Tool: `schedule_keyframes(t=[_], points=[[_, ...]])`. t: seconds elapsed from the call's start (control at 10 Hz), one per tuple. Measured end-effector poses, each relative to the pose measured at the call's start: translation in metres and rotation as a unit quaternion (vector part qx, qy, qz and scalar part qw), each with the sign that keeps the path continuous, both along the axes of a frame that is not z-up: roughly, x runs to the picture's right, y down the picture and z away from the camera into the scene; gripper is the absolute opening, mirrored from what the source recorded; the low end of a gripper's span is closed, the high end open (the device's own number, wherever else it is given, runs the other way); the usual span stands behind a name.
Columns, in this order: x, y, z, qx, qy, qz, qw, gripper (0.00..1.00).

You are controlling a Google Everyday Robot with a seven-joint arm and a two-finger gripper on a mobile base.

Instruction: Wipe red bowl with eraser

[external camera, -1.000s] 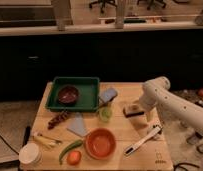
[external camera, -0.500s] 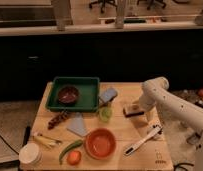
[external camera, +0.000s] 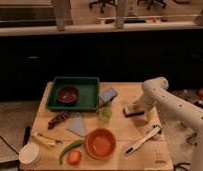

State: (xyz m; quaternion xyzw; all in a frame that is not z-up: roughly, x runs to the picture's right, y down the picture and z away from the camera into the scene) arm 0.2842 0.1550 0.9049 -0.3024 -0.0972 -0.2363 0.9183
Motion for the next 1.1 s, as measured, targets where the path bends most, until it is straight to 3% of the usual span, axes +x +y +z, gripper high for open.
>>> schedule_keyframes(t=[1.1], points=[[0.013, 0.002, 0.012, -0.008, -0.008, 0.007, 0.9999, 0.80]])
